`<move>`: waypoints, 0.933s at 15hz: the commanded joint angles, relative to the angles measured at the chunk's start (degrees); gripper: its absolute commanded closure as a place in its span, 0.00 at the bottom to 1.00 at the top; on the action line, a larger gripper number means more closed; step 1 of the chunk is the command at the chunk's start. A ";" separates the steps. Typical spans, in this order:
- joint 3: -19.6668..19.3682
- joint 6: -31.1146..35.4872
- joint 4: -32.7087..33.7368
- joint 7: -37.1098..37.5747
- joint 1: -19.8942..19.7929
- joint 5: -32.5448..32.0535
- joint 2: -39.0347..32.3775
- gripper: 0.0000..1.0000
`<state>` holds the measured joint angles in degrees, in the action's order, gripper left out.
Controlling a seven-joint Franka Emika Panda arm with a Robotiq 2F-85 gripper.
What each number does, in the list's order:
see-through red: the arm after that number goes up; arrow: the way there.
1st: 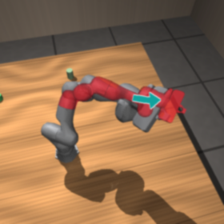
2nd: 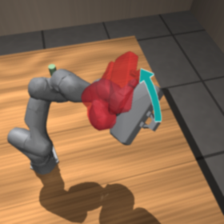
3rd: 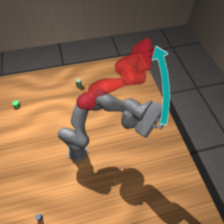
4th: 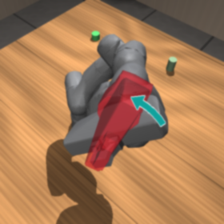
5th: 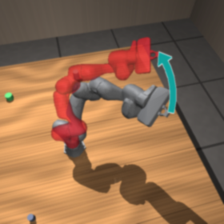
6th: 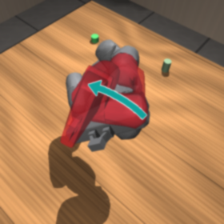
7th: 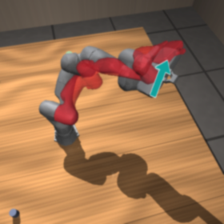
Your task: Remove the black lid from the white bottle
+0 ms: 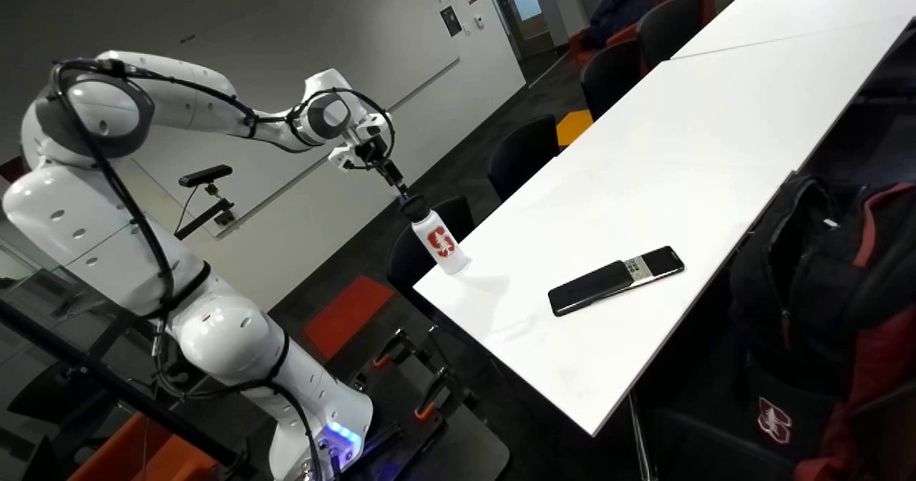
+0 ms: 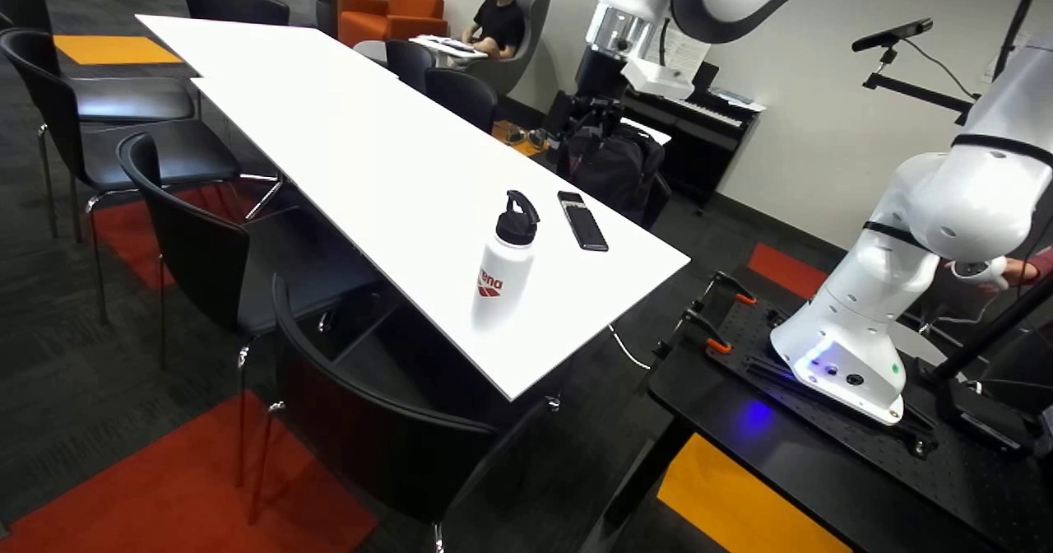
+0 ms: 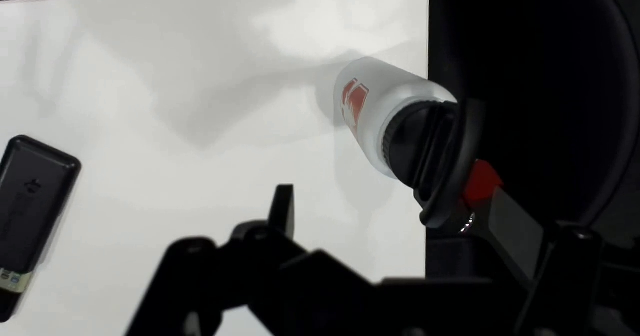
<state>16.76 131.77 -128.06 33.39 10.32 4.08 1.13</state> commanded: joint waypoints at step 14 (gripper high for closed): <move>-4.98 -0.99 12.95 10.14 9.73 -7.80 -17.42 0.00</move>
<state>13.02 131.76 -116.22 41.02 18.35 -2.11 -15.40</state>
